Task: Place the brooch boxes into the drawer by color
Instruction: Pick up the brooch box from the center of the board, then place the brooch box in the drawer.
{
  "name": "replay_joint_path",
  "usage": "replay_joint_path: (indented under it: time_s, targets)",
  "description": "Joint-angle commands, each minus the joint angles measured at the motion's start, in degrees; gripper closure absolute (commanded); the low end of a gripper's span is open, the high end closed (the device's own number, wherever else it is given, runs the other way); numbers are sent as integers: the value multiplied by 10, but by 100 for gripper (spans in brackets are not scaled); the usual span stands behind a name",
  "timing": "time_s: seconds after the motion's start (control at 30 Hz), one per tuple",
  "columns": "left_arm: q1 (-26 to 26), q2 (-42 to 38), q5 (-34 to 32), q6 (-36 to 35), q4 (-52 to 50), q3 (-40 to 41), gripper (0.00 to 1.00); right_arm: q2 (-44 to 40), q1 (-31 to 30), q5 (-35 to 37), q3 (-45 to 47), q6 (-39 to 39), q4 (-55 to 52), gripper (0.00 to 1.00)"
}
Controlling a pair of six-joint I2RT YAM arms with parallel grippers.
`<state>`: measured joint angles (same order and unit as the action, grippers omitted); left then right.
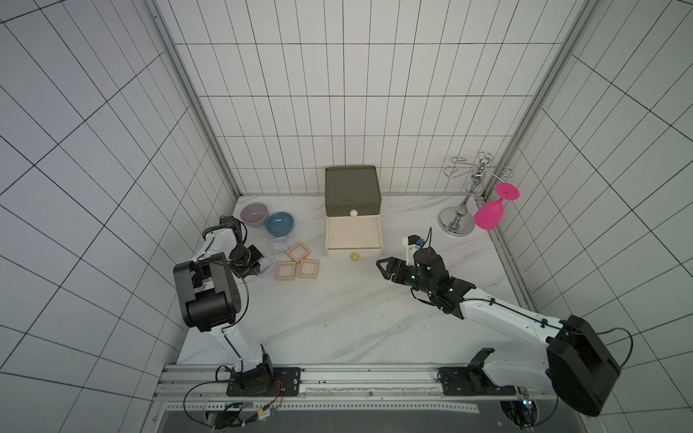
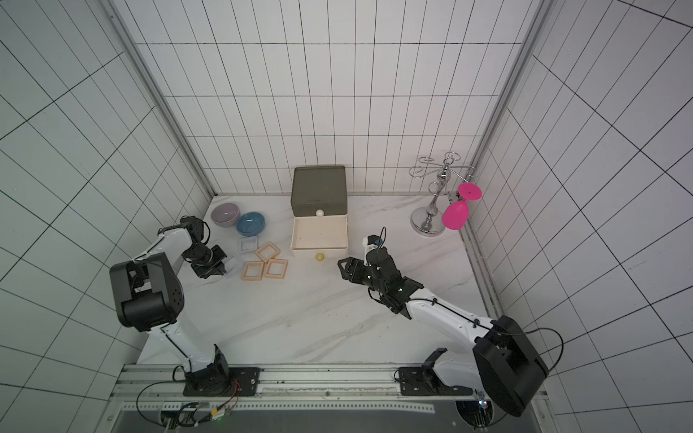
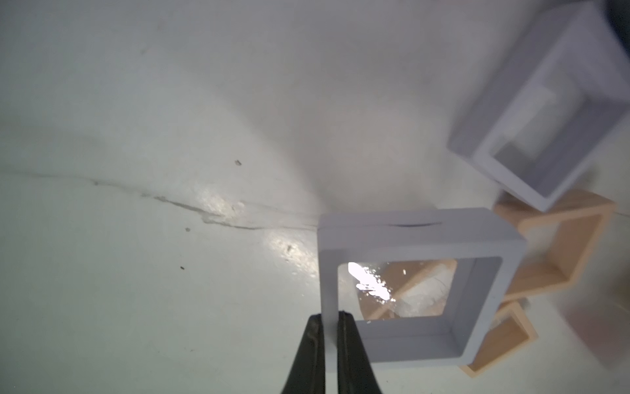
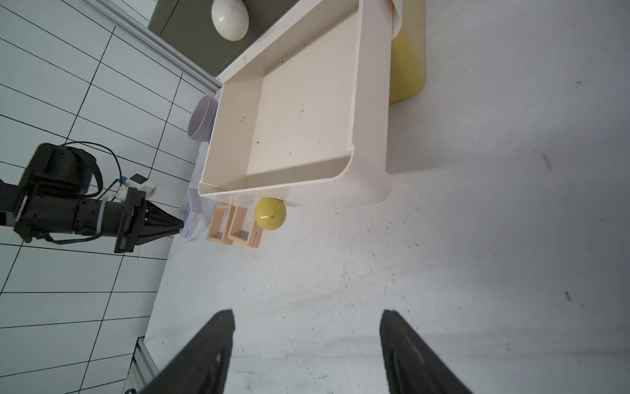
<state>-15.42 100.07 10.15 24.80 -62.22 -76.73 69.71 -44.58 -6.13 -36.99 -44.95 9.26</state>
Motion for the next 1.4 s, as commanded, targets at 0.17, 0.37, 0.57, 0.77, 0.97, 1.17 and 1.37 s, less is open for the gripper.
replay_joint_path:
  time_s: [0.17, 0.37, 0.57, 0.77, 0.97, 1.17, 1.37]
  targets:
    - [150, -101, 40, 7, -76, -138, 100, -75, 5, 39, -36, 36, -91, 29]
    - [241, -84, 35, 22, -78, -204, 100, -156, 5, 80, -15, 32, -146, 28]
    - [303, -39, 12, 20, -69, -236, 100, -239, 5, 116, 18, 19, -206, 29]
    - [343, 26, -28, 8, -65, -275, 100, -305, 5, 145, 47, 5, -242, 29]
    - [354, 66, -31, 8, -48, -278, 100, -307, 5, 146, 40, 10, -258, 29]
    - [367, 94, -33, 10, -39, -286, 100, -298, 5, 147, 34, 15, -255, 28]
    - [375, 116, -39, 10, -35, -292, 100, -288, 5, 149, 34, 16, -251, 28]
